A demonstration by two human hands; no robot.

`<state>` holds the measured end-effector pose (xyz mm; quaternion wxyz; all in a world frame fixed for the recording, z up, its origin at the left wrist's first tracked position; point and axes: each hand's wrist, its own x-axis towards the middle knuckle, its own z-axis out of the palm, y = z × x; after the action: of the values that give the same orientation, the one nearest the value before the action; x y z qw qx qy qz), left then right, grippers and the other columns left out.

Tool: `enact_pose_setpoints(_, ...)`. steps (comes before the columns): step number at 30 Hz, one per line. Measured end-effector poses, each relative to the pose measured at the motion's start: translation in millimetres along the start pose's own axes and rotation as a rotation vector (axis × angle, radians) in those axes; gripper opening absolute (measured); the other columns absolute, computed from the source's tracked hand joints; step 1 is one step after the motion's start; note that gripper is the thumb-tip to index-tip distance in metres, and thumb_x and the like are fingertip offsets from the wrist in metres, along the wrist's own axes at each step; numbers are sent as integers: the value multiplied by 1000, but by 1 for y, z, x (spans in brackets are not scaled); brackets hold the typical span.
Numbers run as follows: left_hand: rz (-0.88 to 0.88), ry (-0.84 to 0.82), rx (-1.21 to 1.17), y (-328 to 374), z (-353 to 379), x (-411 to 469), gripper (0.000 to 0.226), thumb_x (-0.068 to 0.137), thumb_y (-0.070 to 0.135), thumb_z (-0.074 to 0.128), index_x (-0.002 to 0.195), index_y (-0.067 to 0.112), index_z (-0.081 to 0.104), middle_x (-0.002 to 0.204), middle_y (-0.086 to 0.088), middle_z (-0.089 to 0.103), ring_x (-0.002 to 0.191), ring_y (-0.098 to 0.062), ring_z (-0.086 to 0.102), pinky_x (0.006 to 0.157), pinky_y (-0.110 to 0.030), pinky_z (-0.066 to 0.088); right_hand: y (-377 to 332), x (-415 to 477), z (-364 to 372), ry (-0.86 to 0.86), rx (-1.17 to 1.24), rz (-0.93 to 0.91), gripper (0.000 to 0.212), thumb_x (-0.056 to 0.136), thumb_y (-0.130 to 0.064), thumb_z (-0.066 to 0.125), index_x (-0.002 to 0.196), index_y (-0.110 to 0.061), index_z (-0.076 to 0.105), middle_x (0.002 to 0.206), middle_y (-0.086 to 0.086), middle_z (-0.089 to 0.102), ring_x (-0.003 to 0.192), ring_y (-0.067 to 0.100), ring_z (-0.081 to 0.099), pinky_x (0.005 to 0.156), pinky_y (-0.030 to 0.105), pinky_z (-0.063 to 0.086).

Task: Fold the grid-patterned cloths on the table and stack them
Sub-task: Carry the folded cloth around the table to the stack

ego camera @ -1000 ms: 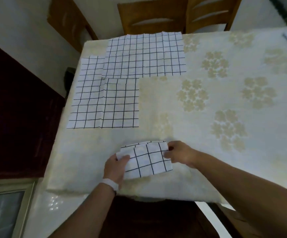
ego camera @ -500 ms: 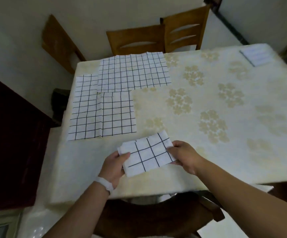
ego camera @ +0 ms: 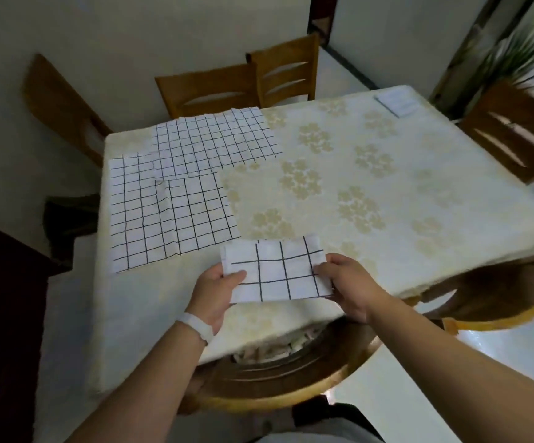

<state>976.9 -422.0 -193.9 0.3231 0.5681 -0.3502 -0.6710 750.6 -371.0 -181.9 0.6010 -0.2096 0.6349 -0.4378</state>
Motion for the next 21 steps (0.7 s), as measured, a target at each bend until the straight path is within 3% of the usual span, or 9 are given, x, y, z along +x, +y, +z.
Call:
enact_pose_setpoints(2,21,-66,27,-1,6,-5,19,90,1,59,99,15,70,94,-6,74,87,-23,70,73,-38,56,6,-13,-6,50,41,-7,9,88,-2,57,90,-7,64,100,20,72,92,37,68,88,51,54)
enact_pose_setpoints(5,27,-125,64,-5,16,-14,19,89,0,60,96,15,70,93,-7,74,87,-25,70,77,-40,56,12,-35,-16,145,41,-16,8,91,-2,55,92,-4,62,97,21,71,90,38,68,87,54,53)
enact_pose_setpoints(13,6,-232,116,-9,64,-30,16,90,2,59,98,13,67,94,-8,72,86,-26,68,69,-35,54,19,-83,-62,265,82,-36,17,93,-8,55,109,-6,63,102,14,72,95,32,70,88,50,56)
enact_pose_setpoints(21,-9,-343,183,-23,145,-55,15,91,3,57,100,10,67,95,-11,72,83,-25,68,67,-34,54,37,-126,-133,386,169,-84,21,94,-4,50,109,-5,66,102,13,74,94,31,71,83,46,58)
